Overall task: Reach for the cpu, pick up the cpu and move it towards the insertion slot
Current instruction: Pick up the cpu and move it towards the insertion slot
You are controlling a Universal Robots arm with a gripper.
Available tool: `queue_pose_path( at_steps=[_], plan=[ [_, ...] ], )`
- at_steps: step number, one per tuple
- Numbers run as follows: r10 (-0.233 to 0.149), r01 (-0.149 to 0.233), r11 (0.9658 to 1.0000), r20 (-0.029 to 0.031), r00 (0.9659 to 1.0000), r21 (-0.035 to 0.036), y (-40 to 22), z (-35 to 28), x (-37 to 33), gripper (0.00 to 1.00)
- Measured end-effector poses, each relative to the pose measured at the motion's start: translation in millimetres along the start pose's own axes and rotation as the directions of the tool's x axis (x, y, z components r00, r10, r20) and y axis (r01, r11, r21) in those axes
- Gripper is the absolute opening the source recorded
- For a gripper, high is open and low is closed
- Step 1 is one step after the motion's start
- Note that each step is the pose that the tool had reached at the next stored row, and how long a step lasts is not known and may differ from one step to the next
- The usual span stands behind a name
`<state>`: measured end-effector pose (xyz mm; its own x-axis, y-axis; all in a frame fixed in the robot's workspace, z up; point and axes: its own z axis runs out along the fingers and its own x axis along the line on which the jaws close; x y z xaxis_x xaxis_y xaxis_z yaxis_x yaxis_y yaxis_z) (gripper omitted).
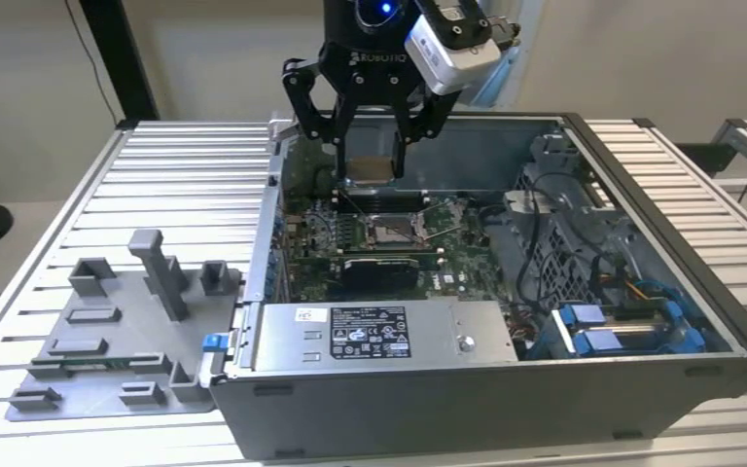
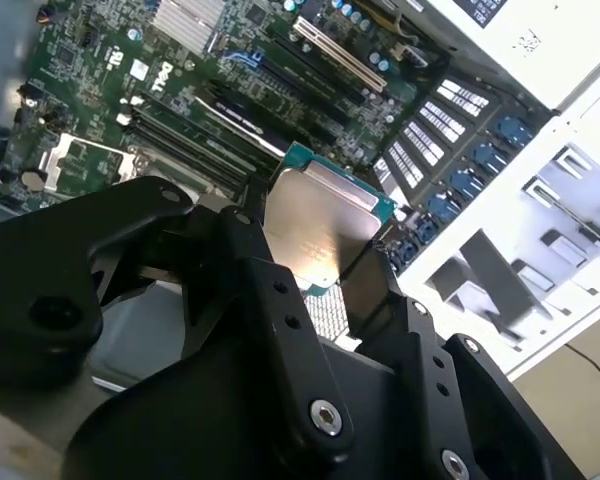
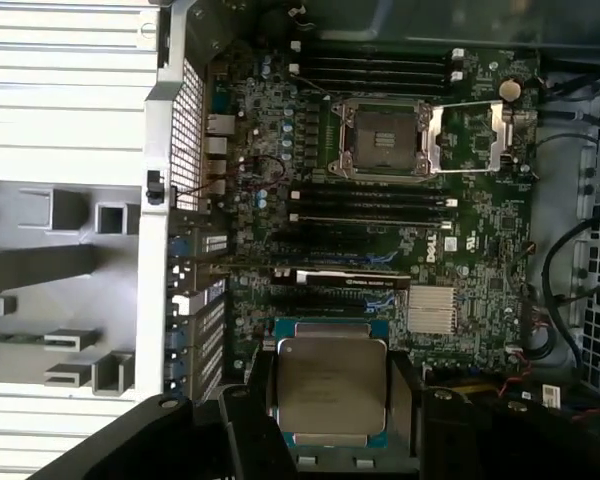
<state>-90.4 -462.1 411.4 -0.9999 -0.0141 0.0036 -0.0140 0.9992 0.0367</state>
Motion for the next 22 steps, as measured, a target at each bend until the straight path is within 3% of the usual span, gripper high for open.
queue_pose_path(
  at_steps=[6, 22],
  plan=[
    [0.000, 0.000, 1.0000, 0.0000, 1.0000, 0.0000, -0.2, 0.0, -14.6, 0.00],
    [0.000, 0.000, 1.0000, -0.0001, 1.0000, 0.0000, -0.2, 0.0, -16.1, 0.00]
  ],
)
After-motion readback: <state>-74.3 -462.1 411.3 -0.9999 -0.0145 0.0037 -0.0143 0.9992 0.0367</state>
